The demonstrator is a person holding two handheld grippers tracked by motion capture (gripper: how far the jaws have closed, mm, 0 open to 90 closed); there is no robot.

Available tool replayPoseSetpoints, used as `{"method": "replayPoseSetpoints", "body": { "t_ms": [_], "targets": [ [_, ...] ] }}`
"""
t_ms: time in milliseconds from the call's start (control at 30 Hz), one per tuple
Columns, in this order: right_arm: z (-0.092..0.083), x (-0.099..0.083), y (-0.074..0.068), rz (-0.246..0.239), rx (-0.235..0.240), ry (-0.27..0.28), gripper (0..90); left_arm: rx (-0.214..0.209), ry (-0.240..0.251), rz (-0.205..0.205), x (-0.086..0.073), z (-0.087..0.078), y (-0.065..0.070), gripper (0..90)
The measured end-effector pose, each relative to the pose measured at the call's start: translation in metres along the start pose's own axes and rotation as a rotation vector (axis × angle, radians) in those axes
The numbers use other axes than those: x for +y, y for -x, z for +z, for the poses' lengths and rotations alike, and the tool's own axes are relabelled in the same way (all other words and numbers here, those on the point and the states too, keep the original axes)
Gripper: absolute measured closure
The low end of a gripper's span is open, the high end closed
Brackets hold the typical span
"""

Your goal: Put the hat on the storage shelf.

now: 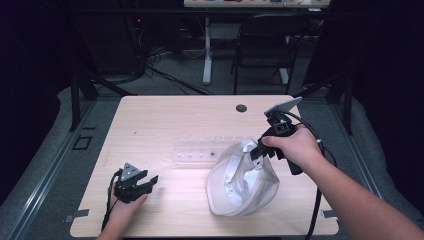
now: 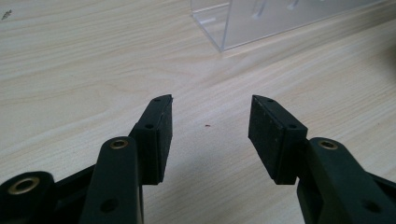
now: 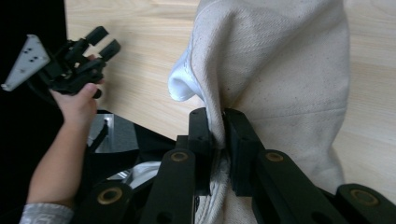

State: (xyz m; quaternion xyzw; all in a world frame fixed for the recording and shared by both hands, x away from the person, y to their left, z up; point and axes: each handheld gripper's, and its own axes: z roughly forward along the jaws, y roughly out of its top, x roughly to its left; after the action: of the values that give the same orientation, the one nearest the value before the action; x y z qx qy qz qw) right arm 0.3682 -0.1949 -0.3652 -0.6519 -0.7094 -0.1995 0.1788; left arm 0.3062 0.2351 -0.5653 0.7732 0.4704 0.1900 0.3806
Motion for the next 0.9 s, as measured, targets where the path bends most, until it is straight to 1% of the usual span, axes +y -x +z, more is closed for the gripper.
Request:
{"method": "replayPoseSetpoints", "body": {
  "t_ms": [100,133,167,200,300,367,433,500,533,567,600,633,667,700,733,767,800,833,900],
  "targets": [
    [-0.003,0.000,-0.001,-0.001,0.013,-0.001,82.2,0.001,0.004,-0.003,0.000,0.000,0.000,49.9],
    [-0.007,0.001,0.000,-0.021,0.020,-0.024,82.2,0.000,0.002,-0.008,0.000,0.000,0.000,49.9],
    [-0.007,0.001,-0.001,-0.009,0.024,-0.011,82.2,0.001,0.001,-0.010,0.000,0.001,0.000,49.9],
    [-0.008,0.001,-0.001,-0.007,0.030,-0.007,82.2,-0.002,-0.005,-0.008,0.000,0.001,0.000,49.9],
    [-0.011,0.001,-0.002,0.006,0.064,0.007,82.2,-0.003,-0.009,-0.007,0.000,0.001,0.000,49.9],
    [-0.012,0.001,-0.002,-0.003,0.063,0.004,82.2,-0.004,-0.010,-0.008,0.000,0.001,-0.001,49.8],
    [-0.014,0.000,-0.004,0.016,0.071,0.021,82.2,-0.006,-0.013,-0.007,0.000,0.001,-0.001,49.8],
    [-0.017,0.001,-0.004,0.006,0.077,0.016,82.2,-0.008,-0.015,-0.007,0.000,0.002,-0.001,49.7],
    [-0.019,0.001,-0.004,-0.011,0.076,0.004,82.2,-0.007,-0.014,-0.007,0.000,0.002,0.000,49.6],
    [-0.021,0.000,-0.004,-0.013,0.080,0.009,82.2,-0.007,-0.014,-0.007,0.000,0.002,0.000,49.5],
    [-0.024,0.000,-0.007,0.002,0.090,0.025,82.2,-0.011,-0.010,-0.014,0.000,0.002,0.000,48.5],
    [-0.026,0.001,-0.007,-0.018,0.089,0.012,82.2,-0.014,-0.010,-0.018,0.000,0.002,0.000,48.3],
    [-0.026,0.001,-0.007,-0.018,0.089,0.012,82.2,-0.014,-0.010,-0.018,0.000,0.002,0.000,47.7],
    [-0.030,0.001,-0.009,-0.004,0.094,0.032,82.2,-0.013,-0.007,-0.021,0.000,0.002,0.000,47.5],
    [-0.032,0.001,-0.010,-0.004,0.103,0.037,82.2,-0.014,-0.015,-0.010,0.001,0.001,0.000,47.2],
    [-0.034,0.001,-0.010,-0.002,0.104,0.049,82.2,-0.011,-0.005,-0.014,0.001,0.002,0.001,47.0],
    [-0.034,0.001,-0.010,-0.002,0.104,0.049,82.2,-0.011,-0.005,-0.014,0.001,0.002,0.001,46.9],
    [-0.037,0.002,-0.010,-0.009,0.117,0.052,82.2,-0.012,-0.007,-0.006,0.001,0.001,0.001,46.8],
    [-0.039,0.003,-0.011,-0.009,0.128,0.054,82.2,-0.013,-0.003,-0.004,0.001,0.001,0.002,45.8]
  ]
}}
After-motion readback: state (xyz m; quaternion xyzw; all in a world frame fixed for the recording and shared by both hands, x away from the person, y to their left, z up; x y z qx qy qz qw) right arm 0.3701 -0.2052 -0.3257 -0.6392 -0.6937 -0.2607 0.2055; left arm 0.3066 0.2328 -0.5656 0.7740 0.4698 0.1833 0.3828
